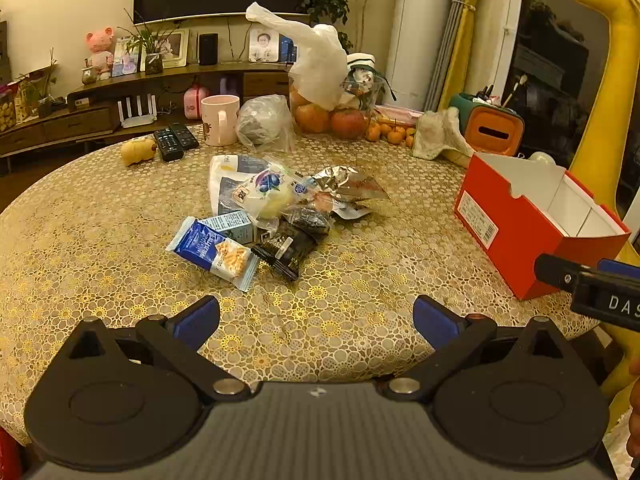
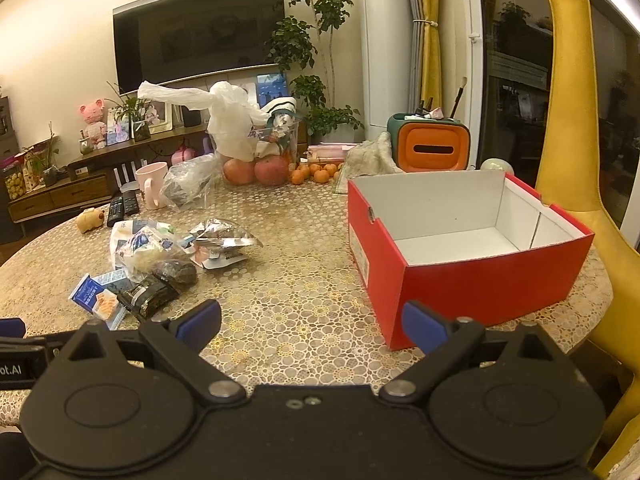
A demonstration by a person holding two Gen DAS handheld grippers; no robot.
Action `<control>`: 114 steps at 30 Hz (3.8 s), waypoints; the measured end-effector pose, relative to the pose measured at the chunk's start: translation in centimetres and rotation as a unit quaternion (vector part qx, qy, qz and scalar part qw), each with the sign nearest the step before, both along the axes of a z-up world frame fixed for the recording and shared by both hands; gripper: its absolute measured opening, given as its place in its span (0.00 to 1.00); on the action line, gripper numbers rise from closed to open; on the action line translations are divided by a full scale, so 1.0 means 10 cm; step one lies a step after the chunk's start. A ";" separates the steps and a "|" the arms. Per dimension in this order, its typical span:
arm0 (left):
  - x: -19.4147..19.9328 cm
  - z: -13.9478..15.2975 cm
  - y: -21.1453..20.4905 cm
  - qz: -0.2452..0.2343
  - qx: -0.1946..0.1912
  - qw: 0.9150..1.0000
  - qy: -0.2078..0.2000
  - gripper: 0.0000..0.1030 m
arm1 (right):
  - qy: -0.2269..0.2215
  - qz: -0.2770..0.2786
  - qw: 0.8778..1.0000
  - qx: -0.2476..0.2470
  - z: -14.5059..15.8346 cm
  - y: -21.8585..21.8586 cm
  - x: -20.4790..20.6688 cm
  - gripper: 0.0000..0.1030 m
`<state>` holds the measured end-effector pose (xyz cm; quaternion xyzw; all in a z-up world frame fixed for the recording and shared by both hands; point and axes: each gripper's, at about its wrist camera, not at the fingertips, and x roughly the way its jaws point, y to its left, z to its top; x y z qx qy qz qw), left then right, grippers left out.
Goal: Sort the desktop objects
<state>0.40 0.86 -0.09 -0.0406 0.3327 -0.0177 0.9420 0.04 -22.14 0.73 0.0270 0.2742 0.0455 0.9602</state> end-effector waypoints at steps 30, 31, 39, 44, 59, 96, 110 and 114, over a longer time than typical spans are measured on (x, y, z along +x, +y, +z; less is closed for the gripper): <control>0.85 -0.34 0.73 0.055 0.009 0.998 -0.001 1.00 | 0.007 0.080 0.997 -0.017 -0.16 0.48 1.01 0.89; 0.91 -0.35 0.78 0.058 0.005 0.998 0.006 1.00 | 0.007 0.083 0.996 -0.019 -0.16 0.49 1.07 0.89; 1.33 -0.41 1.05 0.084 -0.040 0.994 0.064 1.00 | 0.015 0.105 0.994 -0.033 -0.06 0.65 1.67 0.89; 1.42 -0.55 1.08 0.099 -0.057 0.990 0.084 1.00 | 0.036 0.139 0.989 -0.026 -0.08 0.78 2.00 0.89; 1.61 -0.79 1.12 0.135 -0.086 0.980 0.115 0.81 | 0.062 0.169 0.983 -0.049 -0.41 1.11 2.60 0.85; 1.34 -0.42 0.89 0.096 -0.099 0.987 0.080 0.13 | 0.091 0.150 0.984 -0.019 -0.24 0.75 2.17 0.40; 1.04 0.09 0.50 0.042 -0.112 0.992 0.047 0.13 | 0.082 0.160 0.984 0.007 0.13 0.35 1.58 0.40; 1.00 0.26 0.30 0.012 -0.111 0.993 0.036 0.13 | 0.073 0.160 0.984 0.009 0.24 0.21 1.43 0.40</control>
